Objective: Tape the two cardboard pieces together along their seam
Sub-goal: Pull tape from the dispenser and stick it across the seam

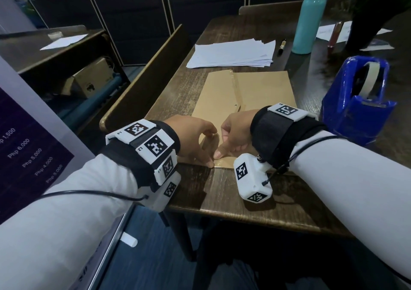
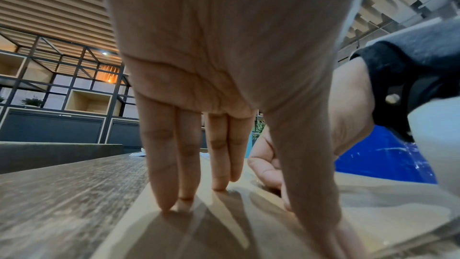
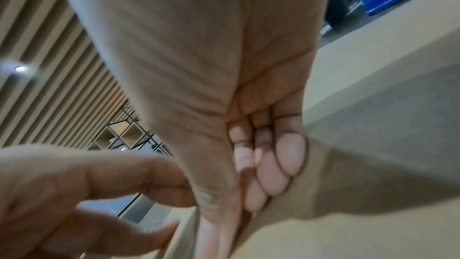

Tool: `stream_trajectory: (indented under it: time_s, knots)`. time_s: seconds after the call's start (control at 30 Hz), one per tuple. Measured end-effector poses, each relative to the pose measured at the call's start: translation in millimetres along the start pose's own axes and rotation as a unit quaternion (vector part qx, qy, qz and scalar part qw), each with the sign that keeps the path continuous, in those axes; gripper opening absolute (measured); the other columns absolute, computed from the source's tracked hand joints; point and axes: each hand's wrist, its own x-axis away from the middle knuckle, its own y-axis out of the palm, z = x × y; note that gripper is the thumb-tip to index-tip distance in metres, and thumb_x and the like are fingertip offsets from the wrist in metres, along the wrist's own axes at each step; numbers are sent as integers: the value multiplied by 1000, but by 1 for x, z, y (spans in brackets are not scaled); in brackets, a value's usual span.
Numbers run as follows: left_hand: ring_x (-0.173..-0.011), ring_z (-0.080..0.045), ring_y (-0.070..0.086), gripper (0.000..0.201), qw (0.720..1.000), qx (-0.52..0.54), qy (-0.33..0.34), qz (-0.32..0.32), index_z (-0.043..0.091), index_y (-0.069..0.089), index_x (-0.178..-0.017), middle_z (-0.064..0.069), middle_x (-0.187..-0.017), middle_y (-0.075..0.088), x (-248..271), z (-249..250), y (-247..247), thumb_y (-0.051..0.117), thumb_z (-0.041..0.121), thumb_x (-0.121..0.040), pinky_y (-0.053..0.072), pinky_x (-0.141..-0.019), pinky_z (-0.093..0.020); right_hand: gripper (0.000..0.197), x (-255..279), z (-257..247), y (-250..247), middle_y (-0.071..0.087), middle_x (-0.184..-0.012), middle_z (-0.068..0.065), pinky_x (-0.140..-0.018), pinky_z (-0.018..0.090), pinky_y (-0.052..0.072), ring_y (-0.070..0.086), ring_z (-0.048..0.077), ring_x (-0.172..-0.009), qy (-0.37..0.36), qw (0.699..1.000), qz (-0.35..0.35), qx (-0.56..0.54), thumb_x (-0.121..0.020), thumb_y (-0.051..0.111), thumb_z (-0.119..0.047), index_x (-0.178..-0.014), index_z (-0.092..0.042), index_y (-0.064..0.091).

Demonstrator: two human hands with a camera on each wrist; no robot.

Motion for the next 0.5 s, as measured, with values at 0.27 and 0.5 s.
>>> stream_trajectory:
  time_s: [0.27,0.5]
  knots:
    - [-117,-14,54,80,1000,-14,9,3,34,42,-139,16,-136,53,-1,1,0,77,52,-69,40,-84,-26,42,-3,1,-2,67,-78,1,-93,37,53,62,18,-81,0,1000,-20,-14,-66,81,-45,-85,-13,62]
    - [-118,-14,53,79,1000,-13,9,5,34,43,-138,16,-136,53,-1,0,1,78,51,-69,39,-83,-26,27,-7,2,-4,65,-75,1,-95,39,52,61,19,-80,-2,999,-31,-30,-76,78,-33,-76,-14,58]
